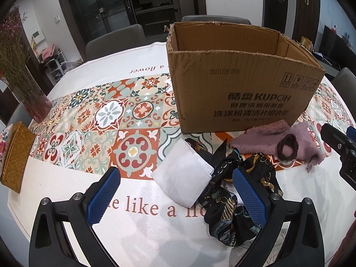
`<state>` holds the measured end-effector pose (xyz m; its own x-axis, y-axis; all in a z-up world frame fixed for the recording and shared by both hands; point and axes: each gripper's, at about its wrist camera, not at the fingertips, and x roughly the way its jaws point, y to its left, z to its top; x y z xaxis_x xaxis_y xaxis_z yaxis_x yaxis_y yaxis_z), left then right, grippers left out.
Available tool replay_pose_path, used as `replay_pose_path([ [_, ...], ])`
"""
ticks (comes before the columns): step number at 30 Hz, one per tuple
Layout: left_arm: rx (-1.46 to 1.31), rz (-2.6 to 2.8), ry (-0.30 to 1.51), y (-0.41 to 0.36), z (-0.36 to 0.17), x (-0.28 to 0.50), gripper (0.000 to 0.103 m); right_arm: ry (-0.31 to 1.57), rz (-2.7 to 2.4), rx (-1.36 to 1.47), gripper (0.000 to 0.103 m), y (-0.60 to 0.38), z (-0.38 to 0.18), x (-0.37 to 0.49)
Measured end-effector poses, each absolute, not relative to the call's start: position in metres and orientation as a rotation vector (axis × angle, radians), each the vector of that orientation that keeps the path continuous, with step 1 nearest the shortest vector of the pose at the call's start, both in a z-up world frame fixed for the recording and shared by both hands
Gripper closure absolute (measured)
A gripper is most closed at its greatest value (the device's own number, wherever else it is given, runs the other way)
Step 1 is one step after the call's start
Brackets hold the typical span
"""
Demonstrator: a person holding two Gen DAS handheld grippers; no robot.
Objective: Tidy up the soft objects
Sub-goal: 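Withdraw both tools from the box toward the black scarf and white cloth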
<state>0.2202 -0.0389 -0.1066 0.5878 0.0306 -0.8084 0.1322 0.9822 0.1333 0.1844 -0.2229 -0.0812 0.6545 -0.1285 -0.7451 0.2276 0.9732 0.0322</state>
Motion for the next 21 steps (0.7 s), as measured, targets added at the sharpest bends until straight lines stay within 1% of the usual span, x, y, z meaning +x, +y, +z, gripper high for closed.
replay_pose_path([
  [6,0.179,-0.055,0.957,-0.039,-0.113,0.223,0.001,0.849,-0.204,0.139,0.023,-0.224,-0.090,0.189],
  [11,0.185,-0.050,0.976,-0.038,-0.123,0.225,0.008,0.875,-0.203,0.146,0.023,-0.224,-0.101,0.192],
  [16,0.184,-0.052,0.998,-0.037,-0.133,0.229,0.011,0.892,-0.199,0.144,0.023,-0.222,-0.108,0.194],
  [19,0.190,-0.053,0.998,-0.038,-0.137,0.231,0.018,0.903,-0.194,0.145,0.023,-0.221,-0.111,0.196],
  [21,0.189,-0.052,1.001,-0.038,-0.138,0.233,0.021,0.909,-0.193,0.142,0.023,-0.220,-0.114,0.197],
])
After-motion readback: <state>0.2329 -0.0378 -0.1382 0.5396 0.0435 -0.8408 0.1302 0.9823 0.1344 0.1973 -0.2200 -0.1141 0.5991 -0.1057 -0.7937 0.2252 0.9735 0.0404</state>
